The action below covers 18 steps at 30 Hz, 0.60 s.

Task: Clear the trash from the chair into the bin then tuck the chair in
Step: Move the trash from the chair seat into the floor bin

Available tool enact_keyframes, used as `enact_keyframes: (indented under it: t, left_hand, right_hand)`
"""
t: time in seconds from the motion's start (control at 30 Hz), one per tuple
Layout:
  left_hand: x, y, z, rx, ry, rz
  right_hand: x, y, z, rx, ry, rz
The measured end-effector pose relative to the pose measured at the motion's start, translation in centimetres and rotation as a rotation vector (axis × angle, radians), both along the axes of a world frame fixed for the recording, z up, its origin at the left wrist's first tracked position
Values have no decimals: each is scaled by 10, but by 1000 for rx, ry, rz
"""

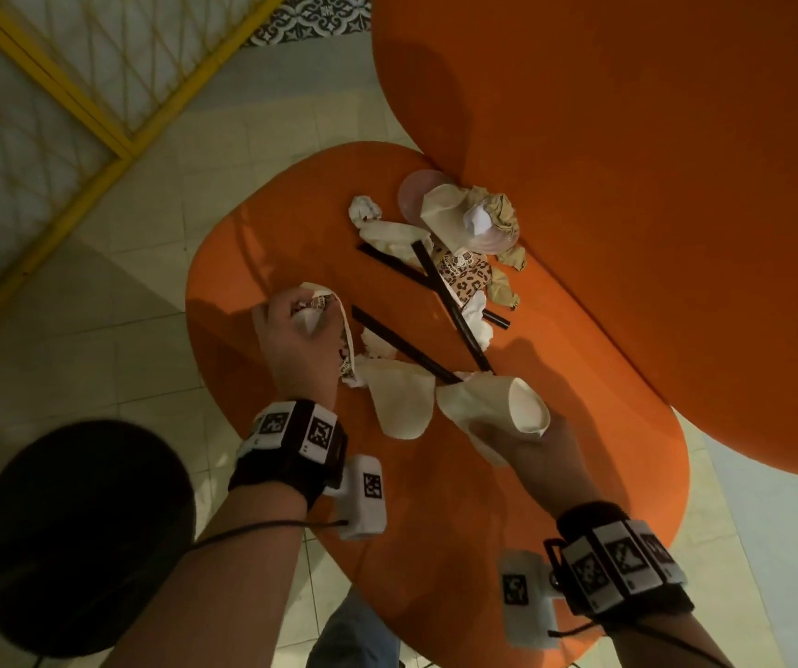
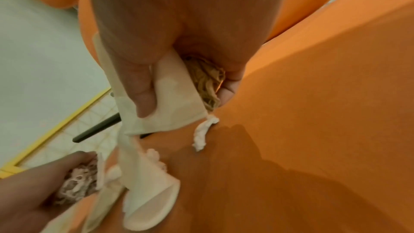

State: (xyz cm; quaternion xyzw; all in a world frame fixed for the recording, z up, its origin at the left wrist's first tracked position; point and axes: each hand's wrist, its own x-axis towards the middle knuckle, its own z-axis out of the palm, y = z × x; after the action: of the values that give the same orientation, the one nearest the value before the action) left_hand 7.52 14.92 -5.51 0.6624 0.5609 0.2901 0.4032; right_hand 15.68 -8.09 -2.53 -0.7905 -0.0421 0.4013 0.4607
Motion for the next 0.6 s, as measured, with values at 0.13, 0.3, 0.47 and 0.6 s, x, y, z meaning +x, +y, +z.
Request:
enact_keyframes:
  t: [0.13,0.3,0.47,0.6]
  left_hand:
    - [-6,-21,2,-238,49,41]
    - [-13,-48,-10,-389,258,-132]
    - [-15,-56,-13,-392,328,-211]
    - [-21,-49,-15,-475,263,-180]
  right_hand:
    - [-6,26,-1,82,96,4]
    - [-14,45,-24,56,175,-34]
    - [-8,60,-37,45,130,74]
    - [-9,67,-36,30,94,114]
